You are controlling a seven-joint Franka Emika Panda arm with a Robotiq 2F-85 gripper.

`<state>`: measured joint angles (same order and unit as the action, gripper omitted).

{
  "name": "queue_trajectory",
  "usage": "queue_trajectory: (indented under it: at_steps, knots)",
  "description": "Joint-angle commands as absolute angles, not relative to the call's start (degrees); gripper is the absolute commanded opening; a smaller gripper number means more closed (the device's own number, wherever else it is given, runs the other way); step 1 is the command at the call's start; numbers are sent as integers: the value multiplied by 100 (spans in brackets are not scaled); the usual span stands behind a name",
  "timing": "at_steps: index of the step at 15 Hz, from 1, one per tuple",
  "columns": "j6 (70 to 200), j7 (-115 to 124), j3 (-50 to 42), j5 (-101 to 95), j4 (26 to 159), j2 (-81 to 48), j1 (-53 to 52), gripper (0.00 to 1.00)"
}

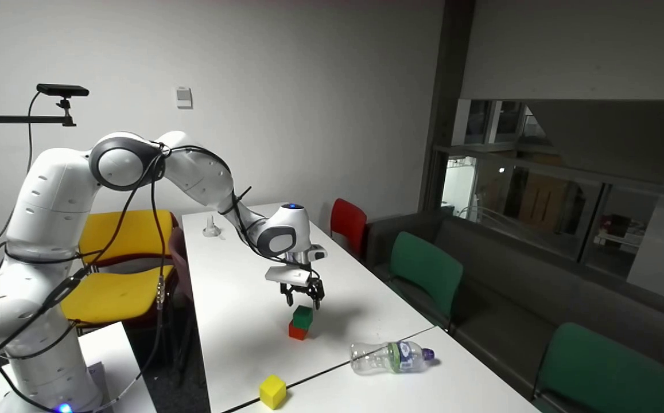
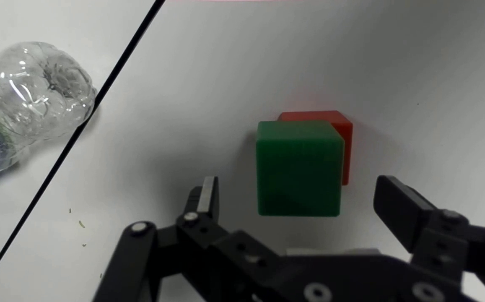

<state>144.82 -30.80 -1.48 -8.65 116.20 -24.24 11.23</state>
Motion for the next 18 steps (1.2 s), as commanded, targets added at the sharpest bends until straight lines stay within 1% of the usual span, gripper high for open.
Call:
queue_trajectory:
  at_steps: [1,4,9,15,18]
  knots:
    - [14747,-3104,-183,-1017,11741,-2407,1130,100]
    - [14746,-3141,-168,-1006,11731,-2448,1153,97]
    - [14740,-3251,-125,-953,11698,-2496,1197,97]
    - [14737,-3344,-70,-888,11671,-2562,1239,99]
    - [14736,-3384,-47,-879,11658,-2610,1257,96]
